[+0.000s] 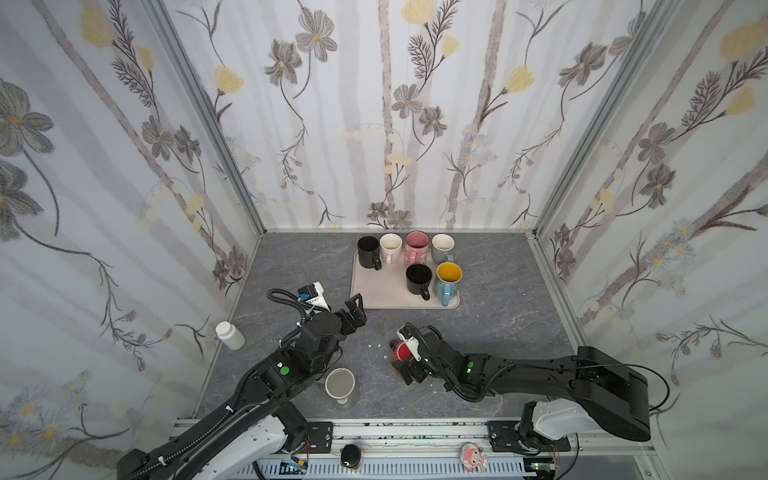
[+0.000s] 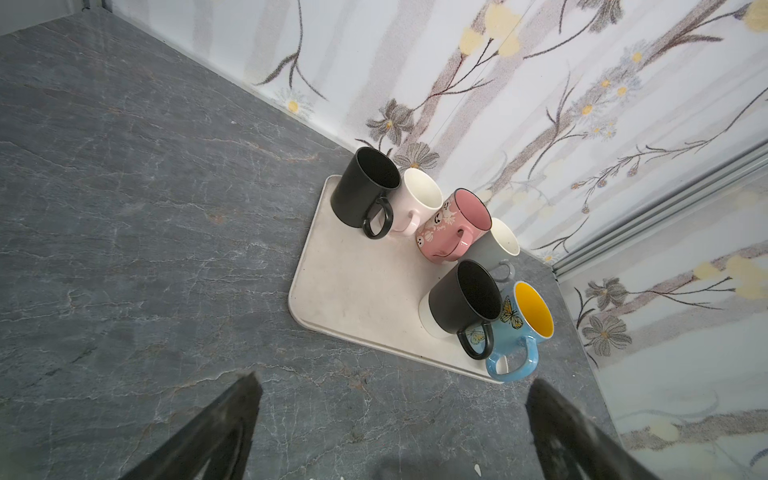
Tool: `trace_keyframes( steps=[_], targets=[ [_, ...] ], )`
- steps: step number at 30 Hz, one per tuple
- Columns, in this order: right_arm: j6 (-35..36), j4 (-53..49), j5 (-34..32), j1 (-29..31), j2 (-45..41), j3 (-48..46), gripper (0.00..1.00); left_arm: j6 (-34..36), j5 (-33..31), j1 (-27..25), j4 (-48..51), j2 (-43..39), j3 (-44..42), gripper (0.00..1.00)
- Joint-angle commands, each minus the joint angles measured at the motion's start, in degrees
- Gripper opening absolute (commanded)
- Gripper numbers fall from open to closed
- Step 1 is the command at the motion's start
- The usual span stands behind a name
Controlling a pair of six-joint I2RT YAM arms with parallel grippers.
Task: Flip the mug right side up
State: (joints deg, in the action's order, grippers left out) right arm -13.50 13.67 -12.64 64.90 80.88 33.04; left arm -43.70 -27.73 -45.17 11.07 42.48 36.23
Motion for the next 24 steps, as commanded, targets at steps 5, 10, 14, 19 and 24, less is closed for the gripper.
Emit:
trace_keyframes(
  steps=[5, 10, 14, 19, 24],
  targets=[
    [-3.03, -1.34, -4.75, 0.22, -4.05, -2.97, 1.0, 3.52, 3.22, 0.26, -0.85, 2.57, 1.57, 1.0],
    [-6.18, -5.06, -8.26, -1.3, -7.81, -6.26, 1.0, 7.12, 10.66, 0.44, -2.62, 8.18, 2.21, 1.0],
    [-9.84, -7.39, -10.2, -3.86, -12.5, -9.3, 1.0, 8.96, 17.72, 0.44, -3.61, 15.73, 4.03, 0.93],
    [-14.63, -11.38, -10.81, -9.84, -17.61, -11.47, 1.0, 10.34, 24.72, -0.63, -6.48, 24.23, 5.37, 0.87],
    [-16.45, -13.82, -10.23, -12.04, -24.16, -13.41, 0.99, 14.26, 27.53, -3.07, -6.45, 31.37, 8.62, 0.88]
  ],
)
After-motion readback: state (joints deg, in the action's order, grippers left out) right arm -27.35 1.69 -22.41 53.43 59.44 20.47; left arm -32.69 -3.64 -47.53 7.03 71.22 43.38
